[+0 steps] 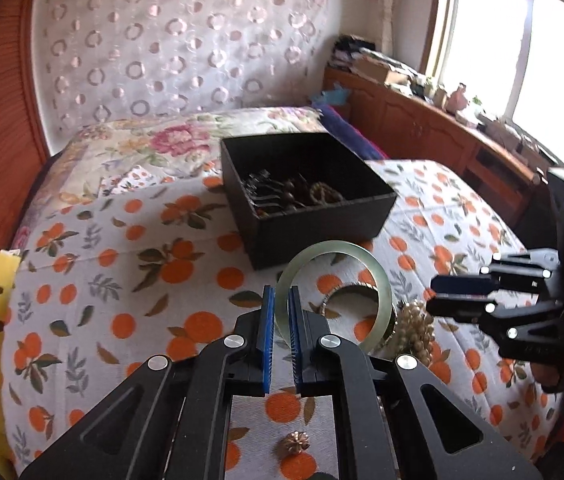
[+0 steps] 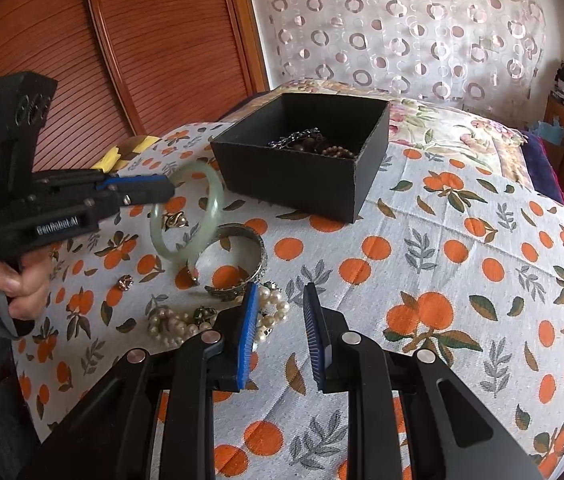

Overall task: Organize jewelry
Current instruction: 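Move the left gripper to the jade bangle and close on its rim, then grasp a bead strand with the right gripper while the left lifts the jade bangle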

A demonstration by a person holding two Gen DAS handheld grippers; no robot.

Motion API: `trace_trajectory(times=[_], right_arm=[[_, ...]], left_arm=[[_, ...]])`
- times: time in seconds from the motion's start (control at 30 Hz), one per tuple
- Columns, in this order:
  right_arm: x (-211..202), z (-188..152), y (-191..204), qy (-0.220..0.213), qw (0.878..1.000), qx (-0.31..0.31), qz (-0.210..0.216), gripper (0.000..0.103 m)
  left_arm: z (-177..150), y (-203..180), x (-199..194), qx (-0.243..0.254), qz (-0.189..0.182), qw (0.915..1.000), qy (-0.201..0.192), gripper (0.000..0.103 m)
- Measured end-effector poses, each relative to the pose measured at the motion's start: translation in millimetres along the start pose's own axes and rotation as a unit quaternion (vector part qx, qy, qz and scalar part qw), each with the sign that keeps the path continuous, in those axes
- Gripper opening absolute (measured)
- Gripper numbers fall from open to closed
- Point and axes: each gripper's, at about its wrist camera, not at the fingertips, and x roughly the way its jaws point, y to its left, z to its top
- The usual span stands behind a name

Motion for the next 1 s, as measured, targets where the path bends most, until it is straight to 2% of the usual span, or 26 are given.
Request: trace_trajectory(times=[0.23, 0.37, 0.57, 0.9, 1.0], right_arm=[[-0.6, 0.7, 19.0, 0.000, 1.000, -0.011, 0.014, 0.025], [4.0, -0.8, 26.1, 0.010, 1.000, -0.014, 0.004, 0.025], [10.5, 0.4, 25.1, 0.017, 1.000, -0.007, -0.012, 0.026], [15.1, 1.0, 13.9, 0.014, 1.000, 0.026, 0.003, 0.025], [11.1, -2.9, 12.0, 0.007, 1.000, 0.029, 0.000, 0.012]], left_arm=[[-1.0, 6.5, -9.8, -0.009, 0.009, 0.9999, -0.008, 0.006], [-7.2, 8.6, -13.8, -0.015, 0.011, 0.9998, -0.008, 0.006], [-16.7, 8.2, -22.5, -0.020, 0.012, 0.9997, -0.011, 0.006], [-26.1, -0.9, -43.5, -0.018, 0.013, 0.9992, -0.033, 0.007], [-32.6, -4.9, -53.1, -0.021, 0.013, 0.9988, -0.041, 0.007]])
